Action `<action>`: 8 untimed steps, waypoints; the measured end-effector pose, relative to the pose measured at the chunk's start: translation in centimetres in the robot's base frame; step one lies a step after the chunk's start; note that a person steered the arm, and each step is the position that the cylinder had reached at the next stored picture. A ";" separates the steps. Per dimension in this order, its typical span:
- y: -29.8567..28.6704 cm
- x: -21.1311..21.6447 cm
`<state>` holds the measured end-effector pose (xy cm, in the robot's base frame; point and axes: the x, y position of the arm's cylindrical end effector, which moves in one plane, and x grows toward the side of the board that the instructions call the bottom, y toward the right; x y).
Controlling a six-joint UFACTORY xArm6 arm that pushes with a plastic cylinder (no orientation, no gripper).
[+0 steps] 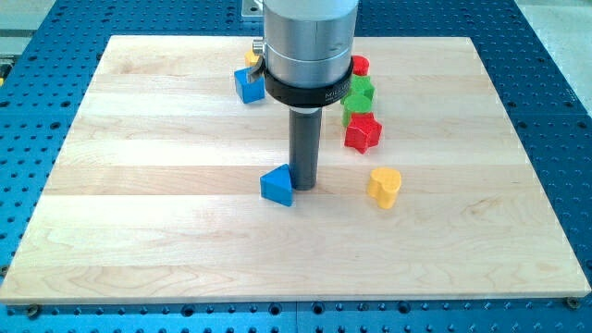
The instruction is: Push the triangle upwards
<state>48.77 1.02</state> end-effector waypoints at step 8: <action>-3.6 6.5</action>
<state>55.30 -2.55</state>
